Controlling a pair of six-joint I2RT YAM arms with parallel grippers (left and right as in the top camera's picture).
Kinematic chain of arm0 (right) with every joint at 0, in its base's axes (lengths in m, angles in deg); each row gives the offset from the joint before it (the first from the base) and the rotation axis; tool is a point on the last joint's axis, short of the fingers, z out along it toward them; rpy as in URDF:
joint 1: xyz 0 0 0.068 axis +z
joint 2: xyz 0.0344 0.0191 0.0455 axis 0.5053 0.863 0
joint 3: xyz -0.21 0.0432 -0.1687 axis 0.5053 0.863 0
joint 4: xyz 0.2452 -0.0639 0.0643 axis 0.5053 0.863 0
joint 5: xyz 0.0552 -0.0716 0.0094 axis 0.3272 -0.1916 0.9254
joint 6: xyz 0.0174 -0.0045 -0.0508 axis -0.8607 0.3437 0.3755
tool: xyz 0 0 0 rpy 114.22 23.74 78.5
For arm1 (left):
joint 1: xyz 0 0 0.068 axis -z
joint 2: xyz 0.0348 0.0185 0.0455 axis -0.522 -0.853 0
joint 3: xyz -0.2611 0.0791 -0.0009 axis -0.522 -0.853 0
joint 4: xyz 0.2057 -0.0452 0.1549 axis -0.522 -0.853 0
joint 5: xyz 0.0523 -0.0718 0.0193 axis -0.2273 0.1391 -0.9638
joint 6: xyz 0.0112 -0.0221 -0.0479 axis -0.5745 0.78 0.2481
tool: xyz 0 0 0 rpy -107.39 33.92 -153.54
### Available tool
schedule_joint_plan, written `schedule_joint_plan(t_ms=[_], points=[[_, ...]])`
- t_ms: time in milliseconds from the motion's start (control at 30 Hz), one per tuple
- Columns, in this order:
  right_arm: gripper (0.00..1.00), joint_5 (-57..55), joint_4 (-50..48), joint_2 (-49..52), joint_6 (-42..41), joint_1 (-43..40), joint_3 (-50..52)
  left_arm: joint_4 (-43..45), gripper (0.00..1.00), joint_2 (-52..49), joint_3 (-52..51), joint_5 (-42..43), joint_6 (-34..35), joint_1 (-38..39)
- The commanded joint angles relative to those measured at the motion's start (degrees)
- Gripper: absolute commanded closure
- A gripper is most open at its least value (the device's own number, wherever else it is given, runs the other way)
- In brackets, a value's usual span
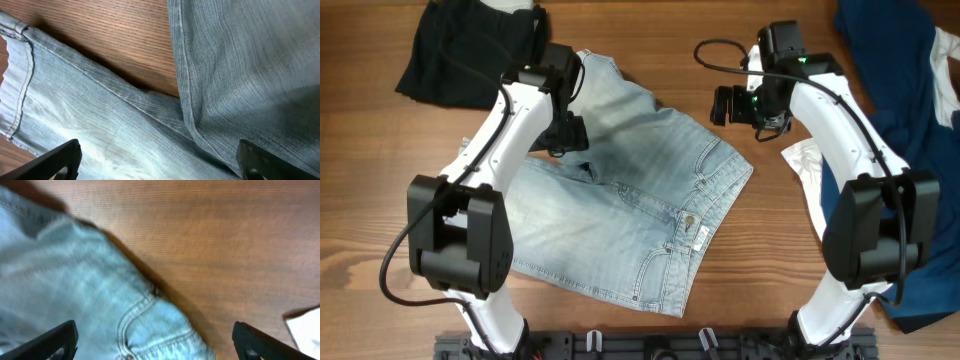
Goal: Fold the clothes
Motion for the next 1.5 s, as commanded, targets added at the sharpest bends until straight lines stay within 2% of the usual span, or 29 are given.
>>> schedule_joint_plan(t_ms=[0,67,200,400,433,467,500,567,600,700,867,1067,1167,1200,1233,1267,1300,1333,1367,1467], points=[[0.0,1.38,0.66,1.25,3.74,-0.17,4.2,-0.09,0.0,1.29,2.01,-0.96,0.52,-0.26],[0.01,1.38,-0.15,1.25,3.72,-0.17,6.86,-0.02,0.0,2.38,2.91,-1.03,0.5,-0.28],[0.12,0.5,-1.99,1.25,3.5,-0.2,11.34,0.9,0.0,5.31,4.66,-1.62,-0.63,-0.26],[0.39,-2.93,-5.25,1.29,0.39,-0.2,14.93,2.78,0.0,7.56,4.72,-1.62,-1.92,-0.26],[0.51,-3.02,-6.54,1.29,0.24,-0.2,16.28,2.75,0.0,7.56,4.72,-1.6,-1.9,-0.26],[0.57,-3.02,-7.08,1.31,0.04,-0.2,16.98,2.73,0.0,7.56,4.72,-1.6,-1.92,-0.26],[0.71,-3.02,-7.76,1.31,-0.2,-0.2,17.66,2.78,0.0,7.56,4.72,-1.6,-1.92,-0.26],[0.92,-3.91,-8.63,1.29,-1.6,-0.2,18.32,2.99,0.0,7.56,4.72,-1.6,-2.12,-0.26],[0.96,-4.79,-9.14,1.29,-2.64,-0.2,18.36,3.06,0.0,7.56,4.72,-1.62,-2.1,-0.26],[0.96,-7.98,-11.45,1.11,-4.09,-0.46,18.08,3.93,0.0,7.56,4.72,-1.57,-2.1,-0.26],[0.96,-8.79,-12.66,1.11,-3.76,-5.16,11.8,6.97,0.0,7.5,4.72,0.0,-2.12,-0.26],[0.96,-7.5,-12.76,1.14,1.01,-13.03,-0.79,10.97,0.0,7.1,4.7,0.48,-2.1,-0.26],[0.96,-5.42,-13.79,1.14,3.13,-14.82,-2.56,12.72,0.0,6.38,4.7,1.7,-2.12,-0.26],[0.92,-4.46,-14.25,1.14,3.8,-15.1,-2.58,13.25,0.0,6.1,4.63,2.05,-2.1,-0.26],[0.71,-3.78,-14.6,1.14,4.31,-15.3,-2.58,14.14,0.0,5.64,4.61,2.45,-2.12,-0.26],[0.44,-3.82,-14.6,1.14,4.7,-15.3,-2.58,14.88,0.0,5.11,4.61,2.67,-2.21,-0.26],[0.28,-3.82,-14.62,1.14,5.18,-15.28,-2.58,15.43,0.0,4.76,4.61,2.86,-2.34,-0.26],[0.07,-3.8,-14.62,1.14,5.09,-15.26,-2.58,16.55,0.0,4.07,4.61,2.97,-2.38,-0.26],[0.0,-3.69,-14.6,1.11,4.98,-15.23,-2.6,17.66,0.0,3.45,4.61,3.15,-2.51,-0.26],[0.0,0.26,-13.51,1.11,4.76,-15.13,-3.13,21.24,0.0,1.05,4.61,3.43,-2.54,-0.26]])
